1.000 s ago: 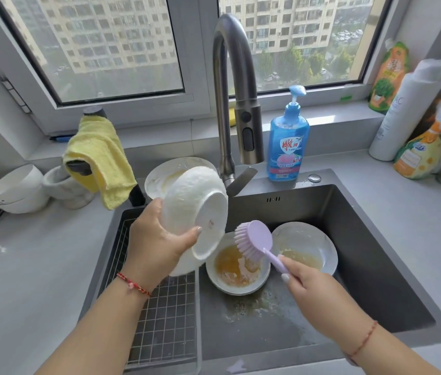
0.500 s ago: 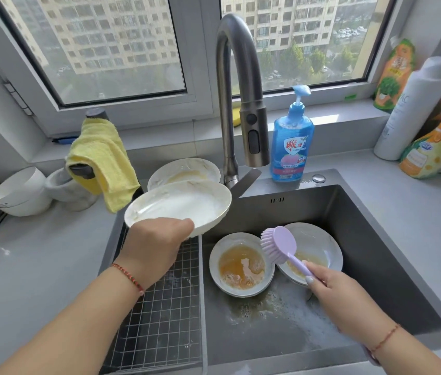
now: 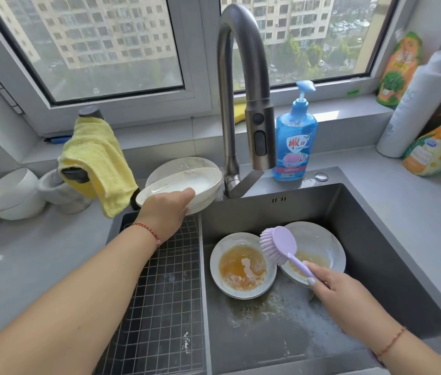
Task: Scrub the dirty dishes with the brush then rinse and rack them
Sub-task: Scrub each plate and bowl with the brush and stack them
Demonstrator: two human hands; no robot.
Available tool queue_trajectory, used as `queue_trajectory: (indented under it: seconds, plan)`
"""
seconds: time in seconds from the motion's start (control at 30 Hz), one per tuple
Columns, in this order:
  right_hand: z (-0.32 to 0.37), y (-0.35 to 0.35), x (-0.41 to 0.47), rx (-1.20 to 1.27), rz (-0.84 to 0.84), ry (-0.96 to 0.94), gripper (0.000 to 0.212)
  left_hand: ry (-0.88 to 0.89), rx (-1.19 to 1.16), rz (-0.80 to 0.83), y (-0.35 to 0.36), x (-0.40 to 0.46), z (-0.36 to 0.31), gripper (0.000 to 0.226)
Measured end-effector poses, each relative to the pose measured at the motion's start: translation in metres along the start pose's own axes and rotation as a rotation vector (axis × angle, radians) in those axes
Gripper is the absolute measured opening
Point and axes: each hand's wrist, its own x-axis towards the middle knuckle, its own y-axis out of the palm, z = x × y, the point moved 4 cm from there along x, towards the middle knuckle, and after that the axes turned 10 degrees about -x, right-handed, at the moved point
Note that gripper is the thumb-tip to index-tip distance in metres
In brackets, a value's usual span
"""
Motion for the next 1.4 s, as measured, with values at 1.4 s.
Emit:
queue_trajectory:
  seconds: [1.4]
  plan:
    - [-0.036, -0.017, 0.006, -0.024, 0.037, 0.042, 0.04, -0.401, 0.027, 0.177, 0.082, 0.016, 0.018, 0.02]
